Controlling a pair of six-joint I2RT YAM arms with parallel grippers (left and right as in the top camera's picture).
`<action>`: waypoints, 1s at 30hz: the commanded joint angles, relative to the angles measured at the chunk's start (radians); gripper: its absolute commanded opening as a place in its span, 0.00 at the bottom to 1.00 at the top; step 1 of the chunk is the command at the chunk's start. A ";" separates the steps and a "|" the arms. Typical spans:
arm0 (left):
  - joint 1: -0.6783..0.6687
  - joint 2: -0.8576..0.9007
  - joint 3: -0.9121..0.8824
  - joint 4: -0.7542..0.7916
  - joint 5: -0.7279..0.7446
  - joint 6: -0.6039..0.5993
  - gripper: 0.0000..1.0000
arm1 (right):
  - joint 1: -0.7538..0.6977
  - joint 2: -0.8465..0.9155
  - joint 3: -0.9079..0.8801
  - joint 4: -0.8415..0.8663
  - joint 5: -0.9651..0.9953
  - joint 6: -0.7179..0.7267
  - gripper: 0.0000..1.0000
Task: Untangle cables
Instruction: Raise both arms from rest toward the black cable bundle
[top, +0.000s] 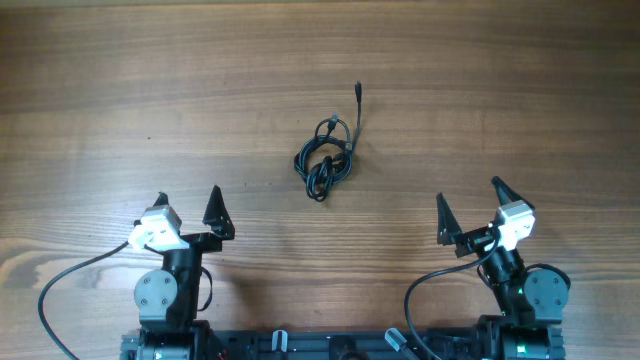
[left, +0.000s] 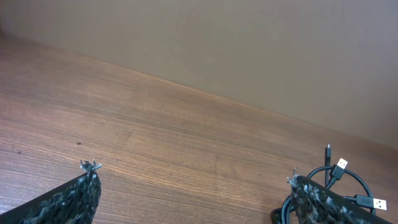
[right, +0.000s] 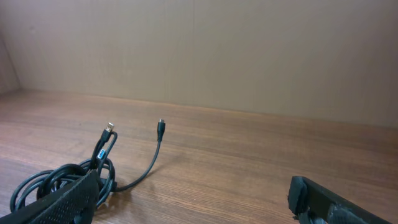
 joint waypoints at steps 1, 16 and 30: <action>-0.007 -0.010 -0.004 0.000 -0.002 0.013 1.00 | 0.004 -0.008 -0.001 0.004 0.014 0.014 1.00; -0.007 -0.010 -0.004 0.000 -0.002 0.013 1.00 | 0.004 -0.008 -0.001 0.004 0.017 0.012 1.00; -0.007 -0.010 -0.004 0.000 -0.002 0.013 1.00 | 0.004 -0.008 -0.001 0.005 0.017 0.161 1.00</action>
